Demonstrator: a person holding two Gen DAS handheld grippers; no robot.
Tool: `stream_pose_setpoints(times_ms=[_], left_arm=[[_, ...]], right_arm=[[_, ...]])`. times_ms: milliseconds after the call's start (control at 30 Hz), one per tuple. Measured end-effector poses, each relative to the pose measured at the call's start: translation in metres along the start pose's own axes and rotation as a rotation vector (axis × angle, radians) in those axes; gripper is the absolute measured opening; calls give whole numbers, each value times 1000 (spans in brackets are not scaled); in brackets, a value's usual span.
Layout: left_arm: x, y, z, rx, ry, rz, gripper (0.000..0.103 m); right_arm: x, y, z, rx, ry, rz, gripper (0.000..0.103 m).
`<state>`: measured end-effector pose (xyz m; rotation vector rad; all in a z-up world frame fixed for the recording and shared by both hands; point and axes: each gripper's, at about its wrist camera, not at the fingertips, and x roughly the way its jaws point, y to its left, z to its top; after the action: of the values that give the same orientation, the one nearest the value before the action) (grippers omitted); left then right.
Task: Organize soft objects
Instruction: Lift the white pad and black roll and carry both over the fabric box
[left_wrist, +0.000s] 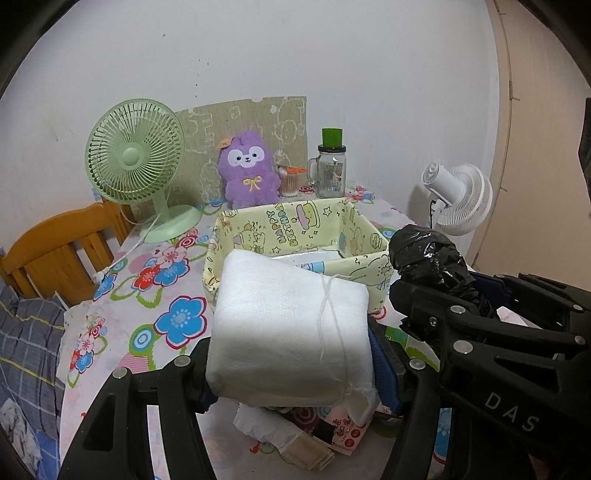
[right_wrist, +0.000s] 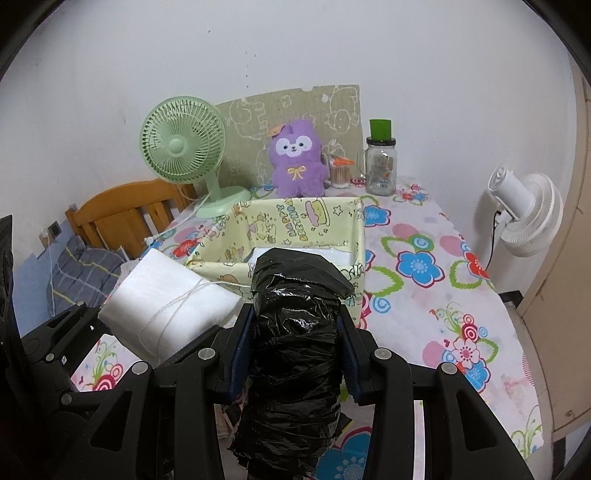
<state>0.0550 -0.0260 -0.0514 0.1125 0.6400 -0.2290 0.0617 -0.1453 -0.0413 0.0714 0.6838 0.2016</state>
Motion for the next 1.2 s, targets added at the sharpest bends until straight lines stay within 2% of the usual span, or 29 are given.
stream_pose_setpoints(times_ms=[1200], left_arm=[[4,22,57,-23,-45,22,68]], right_arm=[[8,7,65,-33,-52,-4,46]])
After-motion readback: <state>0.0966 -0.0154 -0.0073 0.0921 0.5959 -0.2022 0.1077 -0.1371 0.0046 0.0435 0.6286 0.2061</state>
